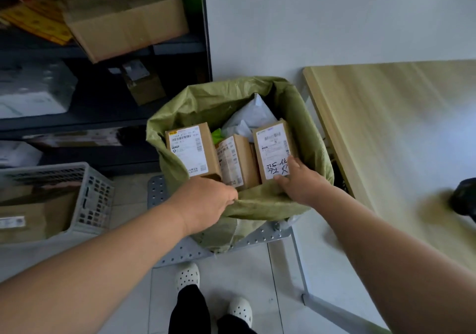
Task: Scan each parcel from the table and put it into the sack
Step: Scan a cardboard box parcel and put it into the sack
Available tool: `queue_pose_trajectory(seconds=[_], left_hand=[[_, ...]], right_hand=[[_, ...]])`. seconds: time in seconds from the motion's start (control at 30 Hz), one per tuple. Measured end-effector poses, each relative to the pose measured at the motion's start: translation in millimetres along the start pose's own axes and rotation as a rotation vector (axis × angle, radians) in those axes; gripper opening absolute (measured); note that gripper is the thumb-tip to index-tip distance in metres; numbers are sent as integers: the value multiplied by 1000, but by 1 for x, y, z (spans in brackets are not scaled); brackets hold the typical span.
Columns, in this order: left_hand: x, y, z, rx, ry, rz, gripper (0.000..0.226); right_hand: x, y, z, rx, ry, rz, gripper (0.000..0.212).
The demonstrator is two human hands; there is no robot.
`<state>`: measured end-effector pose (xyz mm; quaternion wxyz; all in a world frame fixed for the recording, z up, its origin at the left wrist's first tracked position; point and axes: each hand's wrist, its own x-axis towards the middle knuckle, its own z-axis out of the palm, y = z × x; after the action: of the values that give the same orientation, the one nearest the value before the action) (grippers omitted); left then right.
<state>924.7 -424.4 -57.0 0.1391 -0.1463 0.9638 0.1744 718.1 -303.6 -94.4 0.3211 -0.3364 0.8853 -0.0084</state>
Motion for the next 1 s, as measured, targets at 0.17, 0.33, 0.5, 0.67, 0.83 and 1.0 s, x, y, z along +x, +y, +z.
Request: queue_pose_trajectory(seconds=[0.17,0.33,0.5,0.67,0.83,1.0], left_hand=[[-6,-14,-13,-204,449,-114,38],[6,-83,-56,-118,708,-498,50],[36,-145,-77,-188,350,-752,72],[75,-169,-80,-207,215,-741,64],[93,-185,-71,-216,144,-726,37],[84,-198,-64,-239,516,-580,35]], right_hand=[[-15,-40,-1,-94,172,-90,72],[-10,-100,2,-89,206,-268,73],[17,-150,15,-89,108,-387,76],[52,-178,36,-172,24,-435,83],[71,-178,58,-282,-15,-422,85],[79,-173,72,-271,-98,-339,85]])
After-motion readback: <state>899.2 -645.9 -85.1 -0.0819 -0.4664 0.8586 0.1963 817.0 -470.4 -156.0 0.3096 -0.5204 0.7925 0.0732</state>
